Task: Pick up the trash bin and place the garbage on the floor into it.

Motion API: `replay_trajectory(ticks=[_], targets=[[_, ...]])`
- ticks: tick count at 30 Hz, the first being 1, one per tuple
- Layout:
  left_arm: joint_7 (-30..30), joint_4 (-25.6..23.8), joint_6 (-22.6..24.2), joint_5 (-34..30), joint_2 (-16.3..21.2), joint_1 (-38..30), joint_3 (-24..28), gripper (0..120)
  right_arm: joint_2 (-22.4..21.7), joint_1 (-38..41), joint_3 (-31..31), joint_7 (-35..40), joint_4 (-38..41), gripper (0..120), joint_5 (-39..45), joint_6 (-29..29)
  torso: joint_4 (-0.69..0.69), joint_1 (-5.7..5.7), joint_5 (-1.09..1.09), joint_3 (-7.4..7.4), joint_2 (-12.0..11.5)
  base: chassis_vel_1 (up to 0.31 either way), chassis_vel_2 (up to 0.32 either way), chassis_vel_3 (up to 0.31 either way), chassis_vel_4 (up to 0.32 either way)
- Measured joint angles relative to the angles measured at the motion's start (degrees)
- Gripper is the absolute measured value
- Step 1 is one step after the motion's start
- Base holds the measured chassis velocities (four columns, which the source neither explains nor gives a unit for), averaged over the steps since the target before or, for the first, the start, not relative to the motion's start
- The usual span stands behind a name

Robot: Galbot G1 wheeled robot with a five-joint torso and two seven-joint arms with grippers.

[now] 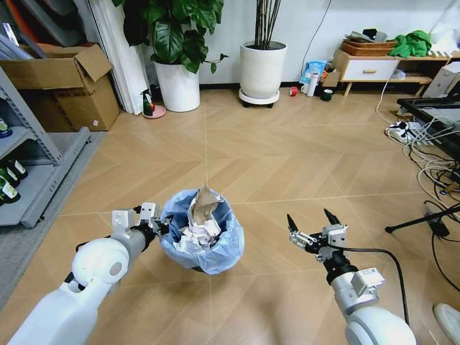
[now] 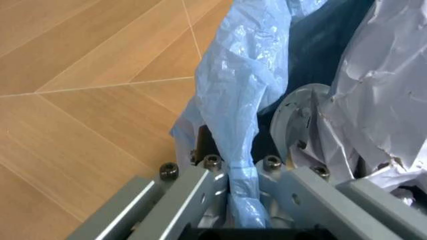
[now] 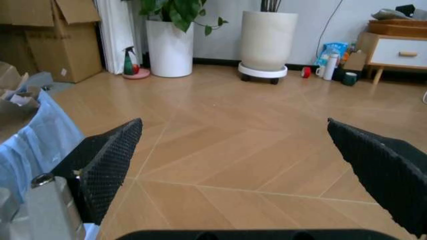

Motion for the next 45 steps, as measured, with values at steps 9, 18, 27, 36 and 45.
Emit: replay_trajectory(ticks=[9,18,27,36,45], targets=[[0.2,-0.3,0.0,0.1,0.2,0.2,-0.3,0,0.1,-0.2,-0.1,-0.1,0.0,100,-0.1,0.1,0.0,0.0,0.0,0.0,0.0,0.0,0.0,0.0,0.0],[0.3,-0.5,0.0,0.2,0.1,0.4,-0.5,0,0.3,-0.3,-0.1,-0.2,0.0,100,-0.2,0.4,0.0,0.0,0.0,0.0,0.0,-0.003,-0.003,0.004,0.006],[0.4,-0.6,0.0,0.3,0.1,0.9,-1.0,0,0.3,-0.3,-0.1,-0.3,0.0,100,-0.2,0.5,0.0,0.0,0.0,-0.01,0.0,-0.057,-0.064,0.061,0.07],[0.5,-0.6,0.0,0.6,-0.2,1.0,-1.0,0,0.3,-0.4,-0.1,-0.3,0.0,100,-0.3,0.8,0.0,0.0,-0.01,-0.01,0.0,-0.065,-0.074,0.066,0.077],[-2.0,0.3,0.0,0.7,-2.0,1.7,-1.6,0,0.3,0.5,0.5,-0.2,-0.7,100,0.7,1.8,-0.01,0.0,-0.01,-0.01,0.0,-0.021,-0.015,0.029,0.021]])
